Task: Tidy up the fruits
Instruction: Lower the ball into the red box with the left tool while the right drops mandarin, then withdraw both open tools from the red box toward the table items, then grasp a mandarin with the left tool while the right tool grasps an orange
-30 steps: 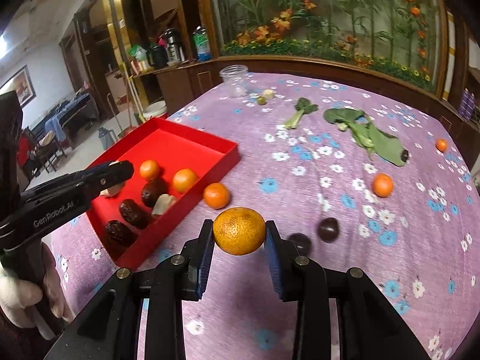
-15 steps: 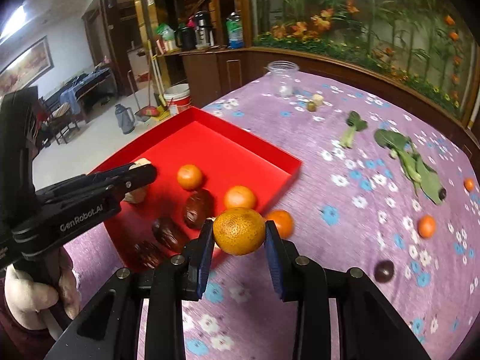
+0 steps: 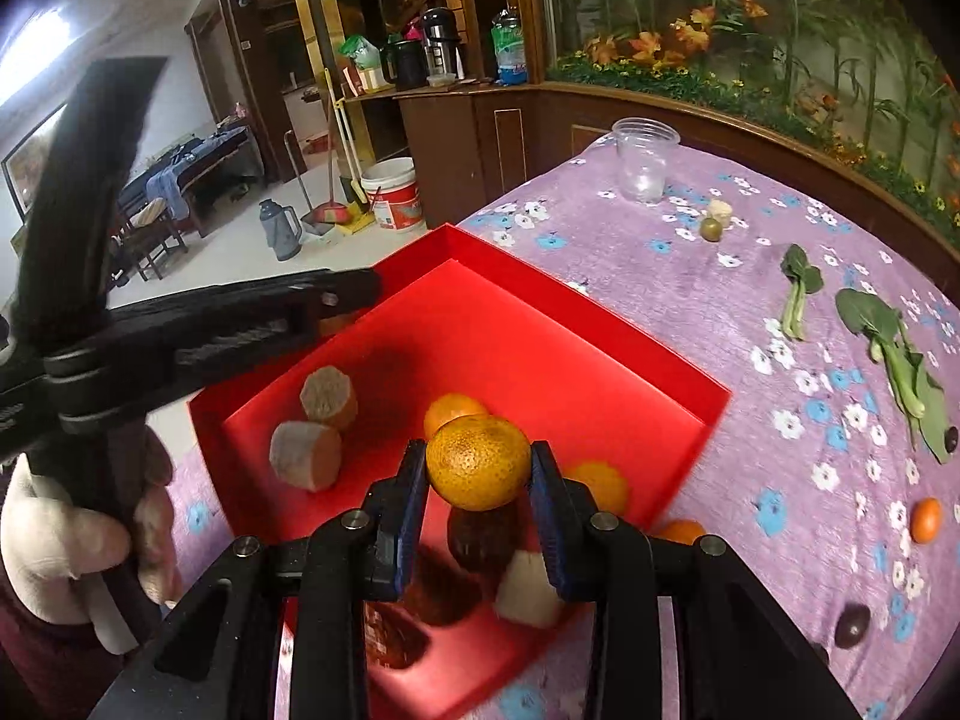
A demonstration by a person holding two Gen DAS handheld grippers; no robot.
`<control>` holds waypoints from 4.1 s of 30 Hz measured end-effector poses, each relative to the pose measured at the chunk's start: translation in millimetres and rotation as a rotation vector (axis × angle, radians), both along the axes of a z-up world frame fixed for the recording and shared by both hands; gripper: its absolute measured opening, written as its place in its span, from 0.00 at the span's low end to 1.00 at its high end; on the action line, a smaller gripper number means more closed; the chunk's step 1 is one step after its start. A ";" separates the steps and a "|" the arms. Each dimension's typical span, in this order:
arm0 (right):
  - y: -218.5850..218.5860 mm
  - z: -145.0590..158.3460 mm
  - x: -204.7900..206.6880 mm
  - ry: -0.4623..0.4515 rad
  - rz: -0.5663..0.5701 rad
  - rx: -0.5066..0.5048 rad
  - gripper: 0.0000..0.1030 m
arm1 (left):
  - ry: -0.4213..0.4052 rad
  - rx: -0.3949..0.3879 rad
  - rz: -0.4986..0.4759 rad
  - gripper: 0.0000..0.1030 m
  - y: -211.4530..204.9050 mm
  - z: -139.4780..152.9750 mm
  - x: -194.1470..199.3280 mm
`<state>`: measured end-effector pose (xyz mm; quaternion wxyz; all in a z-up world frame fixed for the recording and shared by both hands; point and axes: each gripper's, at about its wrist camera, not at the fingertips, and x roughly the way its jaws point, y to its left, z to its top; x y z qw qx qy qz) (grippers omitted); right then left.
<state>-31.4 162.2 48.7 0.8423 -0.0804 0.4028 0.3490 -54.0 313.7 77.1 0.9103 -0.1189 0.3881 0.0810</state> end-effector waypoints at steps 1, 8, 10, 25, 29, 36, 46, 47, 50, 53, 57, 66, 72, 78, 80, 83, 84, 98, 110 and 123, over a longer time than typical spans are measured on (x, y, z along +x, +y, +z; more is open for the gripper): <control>2.1 -1.0 2.6 0.000 -0.001 -0.002 0.36 | 0.012 -0.002 0.000 0.28 0.6 -3.2 4.7; 14.0 -13.9 20.7 0.032 -0.014 -0.017 0.36 | 0.069 -0.007 0.007 0.28 2.5 -19.7 25.0; 15.7 -17.7 24.4 0.040 -0.017 -0.017 0.36 | 0.077 -0.012 0.015 0.28 4.5 -22.9 26.4; 9.3 -6.2 13.5 -0.006 -0.022 0.017 0.57 | -0.018 0.055 0.017 0.61 -10.9 1.4 -0.1; -0.4 -0.7 2.9 -0.029 -0.029 0.019 0.57 | -0.052 0.089 0.020 0.64 -22.3 13.0 -14.5; -36.8 4.5 -15.8 -0.020 -0.080 0.064 0.58 | -0.109 0.157 0.010 0.71 -53.1 34.1 -43.3; -108.9 8.2 -40.5 -0.005 -0.182 0.143 0.63 | -0.121 0.161 -0.048 0.72 -105.0 42.8 -74.2; -115.8 7.9 -43.1 -0.005 -0.190 0.149 0.63 | -0.119 0.164 -0.055 0.72 -111.4 42.9 -76.1; -138.9 6.5 -49.7 -0.006 -0.216 0.165 0.63 | -0.115 0.168 -0.072 0.72 -126.9 42.8 -79.7; -166.3 3.4 -55.5 -0.005 -0.254 0.185 0.64 | -0.111 0.146 -0.095 0.72 -137.9 41.0 -82.9; -205.0 -3.1 -58.5 0.000 -0.316 0.195 0.66 | -0.087 0.063 -0.110 0.72 -141.0 32.9 -83.8; -290.7 -31.1 -51.2 0.051 -0.479 0.174 0.66 | -0.050 -0.018 -0.160 0.72 -162.3 18.8 -77.1; -307.2 -40.9 -39.2 0.068 -0.507 0.162 0.66 | -0.006 -0.008 -0.242 0.72 -189.3 2.2 -63.4; -310.8 -42.4 -22.2 0.075 -0.510 0.149 0.66 | 0.021 -0.009 -0.298 0.72 -203.4 -12.0 -51.4; -310.3 -42.9 -15.0 0.081 -0.513 0.142 0.66 | 0.023 -0.004 -0.311 0.72 -205.8 -15.9 -48.5; -308.9 -45.2 -9.8 0.088 -0.512 0.141 0.66 | 0.029 -0.020 -0.354 0.72 -207.1 -24.2 -43.0; -307.5 -46.5 -8.8 0.090 -0.509 0.144 0.66 | 0.035 -0.020 -0.360 0.72 -207.5 -26.7 -40.8; -308.9 -57.7 -2.7 0.118 -0.496 0.216 0.66 | 0.106 -0.027 -0.366 0.73 -221.9 -46.4 12.7; -315.4 -61.2 -0.5 0.139 -0.505 0.244 0.66 | 0.064 -0.044 -0.384 0.73 -211.1 -28.3 10.3; -314.1 -57.1 5.6 0.162 -0.487 0.240 0.67 | 0.125 0.047 -0.407 0.43 -226.1 -56.7 16.6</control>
